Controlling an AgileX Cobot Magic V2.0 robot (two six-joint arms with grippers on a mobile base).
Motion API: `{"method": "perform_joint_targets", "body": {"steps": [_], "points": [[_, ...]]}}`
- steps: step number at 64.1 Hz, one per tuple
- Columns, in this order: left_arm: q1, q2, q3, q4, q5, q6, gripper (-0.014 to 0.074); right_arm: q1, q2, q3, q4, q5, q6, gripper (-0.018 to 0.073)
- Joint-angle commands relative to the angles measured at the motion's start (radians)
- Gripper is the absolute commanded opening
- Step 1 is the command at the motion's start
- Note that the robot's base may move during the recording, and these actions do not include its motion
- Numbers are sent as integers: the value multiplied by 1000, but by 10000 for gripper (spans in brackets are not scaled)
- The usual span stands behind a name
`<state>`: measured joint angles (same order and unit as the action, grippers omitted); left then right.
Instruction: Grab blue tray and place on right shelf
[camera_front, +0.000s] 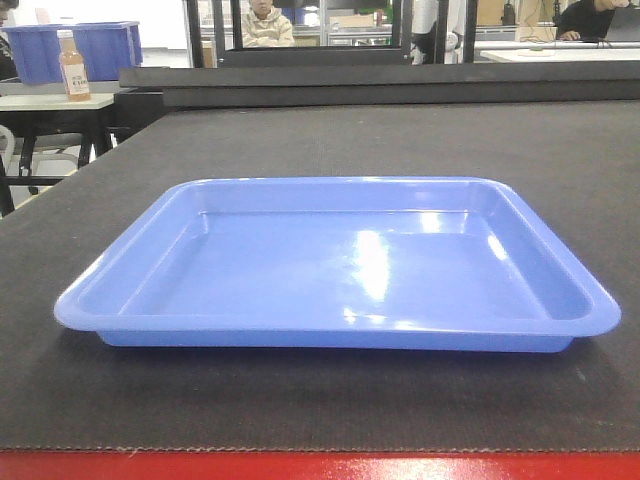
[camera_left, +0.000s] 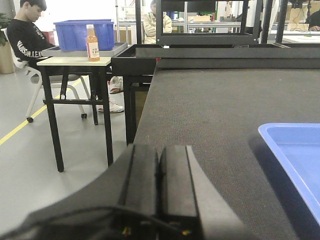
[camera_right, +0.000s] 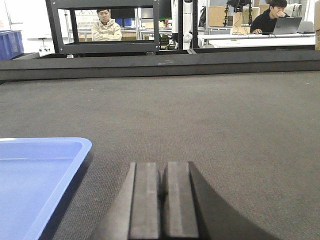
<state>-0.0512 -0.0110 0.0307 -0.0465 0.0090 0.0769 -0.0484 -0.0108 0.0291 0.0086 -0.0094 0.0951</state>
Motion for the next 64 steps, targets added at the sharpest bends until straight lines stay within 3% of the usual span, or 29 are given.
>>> {"method": "perform_joint_targets", "body": {"steps": [1,56,64], "points": [[-7,-15,28,0,-82,-5,-48,-2,-20,-24,-1,-87,-12,50],[-7,-15,28,5,-92,12,-48,-2,-20,-24,-2,-88,-12,50],[-7,-15,23,5,-145,14,-48,-2,-20,-25,-9,-171,-12,50]]}}
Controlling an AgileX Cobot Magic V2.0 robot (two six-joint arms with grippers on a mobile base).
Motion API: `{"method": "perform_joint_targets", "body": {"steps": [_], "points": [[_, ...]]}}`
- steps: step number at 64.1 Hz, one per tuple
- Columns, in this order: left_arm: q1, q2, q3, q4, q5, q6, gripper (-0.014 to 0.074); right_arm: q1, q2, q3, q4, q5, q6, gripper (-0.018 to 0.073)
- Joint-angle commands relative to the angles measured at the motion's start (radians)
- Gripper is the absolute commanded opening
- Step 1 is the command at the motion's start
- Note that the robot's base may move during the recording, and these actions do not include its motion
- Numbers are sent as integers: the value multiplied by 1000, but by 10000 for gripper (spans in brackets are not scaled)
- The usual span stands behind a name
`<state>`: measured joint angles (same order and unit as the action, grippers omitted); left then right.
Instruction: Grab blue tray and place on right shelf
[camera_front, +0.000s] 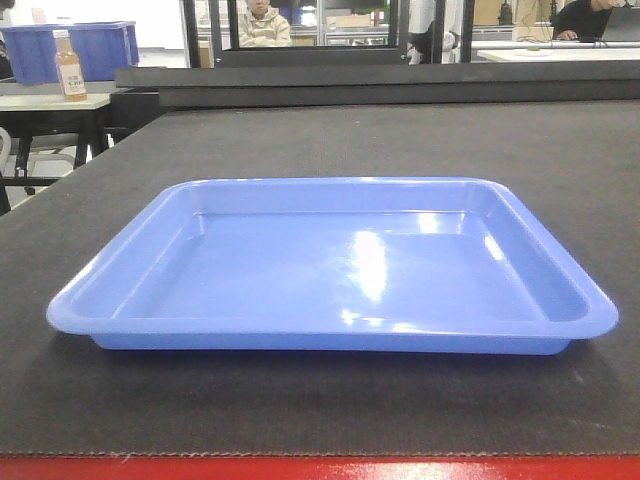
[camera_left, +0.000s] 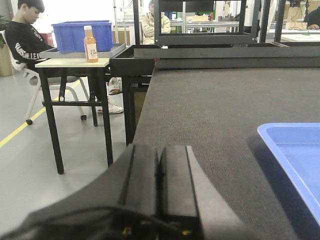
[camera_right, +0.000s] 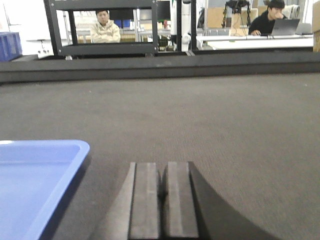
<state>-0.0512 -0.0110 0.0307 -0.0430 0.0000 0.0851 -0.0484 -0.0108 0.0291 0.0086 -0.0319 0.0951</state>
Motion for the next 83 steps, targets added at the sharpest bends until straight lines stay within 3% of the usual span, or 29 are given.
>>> {"method": "perform_joint_targets", "body": {"steps": [1,8,18,27,37,44,51,59,69,77,83], "points": [[-7,-15,19,2,-155,6,-48,-2,-20,-27,-9,-175,-12,50],[-7,-15,-43,2,-247,6,-48,-2,-20,-103,-31,-268,-12,50],[-7,33,-301,2,63,6,-48,-2,14,-318,-39,-124,-12,50],[-7,139,-465,26,329,6,-48,-2,123,-489,-38,164,-12,50],[-7,324,-569,34,519,6,-48,-2,340,-684,-38,595,-12,50],[-7,481,-663,34,722,6,-48,-2,525,-815,-38,887,-12,50],[-7,645,-745,26,889,6,-48,-2,691,-926,-38,1065,-12,50],[-7,766,-783,-89,899,6,-48,-2,798,-952,-29,1085,-12,50],[-7,878,-785,-323,877,6,-48,-2,881,-952,101,1091,-12,50],[-7,966,-803,-359,828,6,-48,2,965,-958,217,1071,-12,50],[-9,1061,-868,-374,828,6,-41,39,1049,-973,214,1079,-1,56]]}}
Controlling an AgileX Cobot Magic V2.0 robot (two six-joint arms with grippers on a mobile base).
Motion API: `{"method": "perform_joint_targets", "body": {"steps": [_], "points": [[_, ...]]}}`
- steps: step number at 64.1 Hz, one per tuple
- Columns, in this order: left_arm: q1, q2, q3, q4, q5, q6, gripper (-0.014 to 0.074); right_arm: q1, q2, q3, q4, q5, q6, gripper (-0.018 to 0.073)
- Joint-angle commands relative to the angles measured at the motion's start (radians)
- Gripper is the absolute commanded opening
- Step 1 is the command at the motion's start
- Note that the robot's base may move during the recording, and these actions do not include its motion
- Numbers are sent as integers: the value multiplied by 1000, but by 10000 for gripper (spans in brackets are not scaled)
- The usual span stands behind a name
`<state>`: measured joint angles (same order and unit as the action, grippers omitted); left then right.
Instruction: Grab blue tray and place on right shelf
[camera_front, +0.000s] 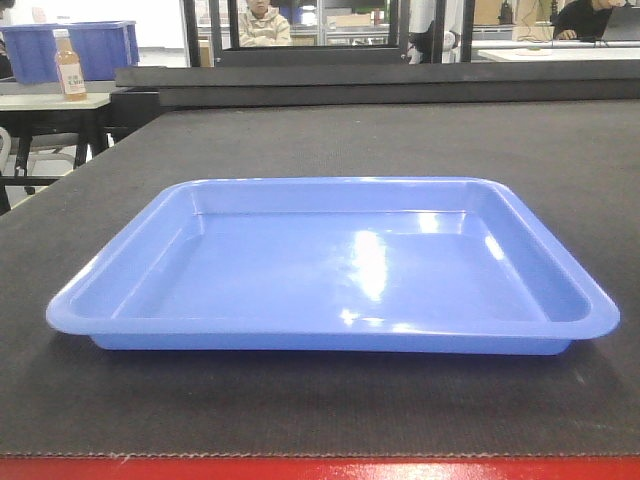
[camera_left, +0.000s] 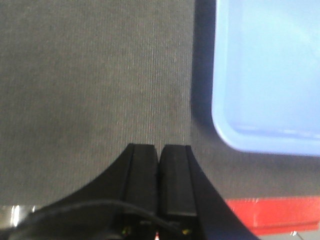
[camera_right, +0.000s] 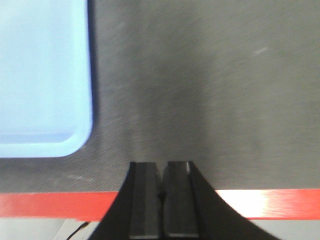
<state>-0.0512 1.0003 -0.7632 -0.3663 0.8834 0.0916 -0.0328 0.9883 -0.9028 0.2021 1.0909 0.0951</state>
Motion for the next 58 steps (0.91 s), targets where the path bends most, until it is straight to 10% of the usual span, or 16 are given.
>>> {"method": "perform_joint_targets", "body": {"steps": [1,13,28,58], "points": [[-12,60,-85,-50,-57,-1,-41,31,60,-42,16,-48,4,56],[-122,198,-231,-3,-98,-78,-41,172,191,-86,-157,-139,187,56],[-325,377,-367,374,-95,-475,-41,304,386,-234,-188,-91,245,56],[-426,719,-691,354,103,-444,-48,320,661,-442,-133,-111,271,56]]}}
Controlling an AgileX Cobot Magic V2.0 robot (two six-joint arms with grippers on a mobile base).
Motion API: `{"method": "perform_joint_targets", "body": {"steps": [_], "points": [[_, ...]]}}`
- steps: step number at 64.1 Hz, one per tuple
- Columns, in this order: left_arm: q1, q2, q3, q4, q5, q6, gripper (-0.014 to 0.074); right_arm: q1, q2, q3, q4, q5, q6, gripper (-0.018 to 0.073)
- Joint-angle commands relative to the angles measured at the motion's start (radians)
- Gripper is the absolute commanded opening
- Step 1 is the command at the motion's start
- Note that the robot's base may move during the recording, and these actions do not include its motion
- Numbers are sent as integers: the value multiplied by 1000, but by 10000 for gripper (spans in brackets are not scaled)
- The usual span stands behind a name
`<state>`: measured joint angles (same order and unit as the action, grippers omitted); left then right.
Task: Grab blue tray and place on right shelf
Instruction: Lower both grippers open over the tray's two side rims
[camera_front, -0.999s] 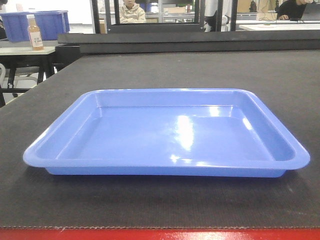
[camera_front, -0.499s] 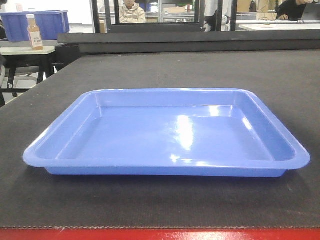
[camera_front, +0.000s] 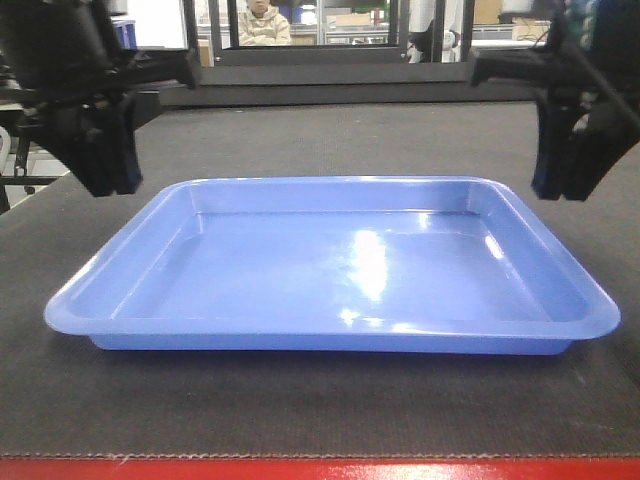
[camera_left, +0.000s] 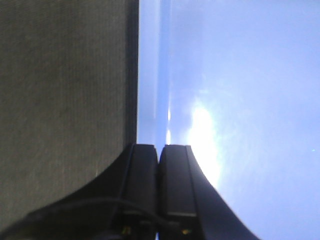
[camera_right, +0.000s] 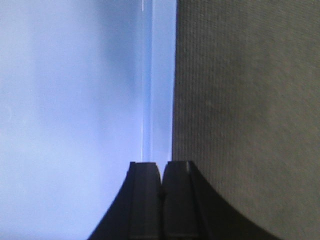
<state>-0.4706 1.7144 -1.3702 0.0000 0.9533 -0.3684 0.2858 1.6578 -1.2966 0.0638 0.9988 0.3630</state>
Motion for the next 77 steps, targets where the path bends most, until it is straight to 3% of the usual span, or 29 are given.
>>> {"method": "perform_joint_targets", "body": {"steps": [1,15,25,30,34,38,42,50,56,77], "points": [[-7,18,-94,-12,43,16,-48,1,-5,-54,10,-17,3,56],[-5,90,-173,-12,94,41,-48,1,13,-70,10,-4,3,89],[5,91,-173,-12,90,49,0,1,13,-70,9,-16,2,369],[9,91,-173,-10,88,49,112,1,13,-70,9,-30,2,517],[15,91,-173,-6,92,54,237,1,14,-70,9,-28,2,577],[23,91,-173,0,92,54,340,1,16,-70,9,-25,2,579],[38,93,-173,0,92,56,379,1,23,-70,9,-25,2,578],[73,108,-173,-35,95,77,379,1,55,-70,10,-16,2,578],[94,121,-173,-79,95,139,379,1,73,-70,18,-9,3,578],[97,168,-169,-83,105,139,379,1,83,-70,21,-48,11,570]]}}
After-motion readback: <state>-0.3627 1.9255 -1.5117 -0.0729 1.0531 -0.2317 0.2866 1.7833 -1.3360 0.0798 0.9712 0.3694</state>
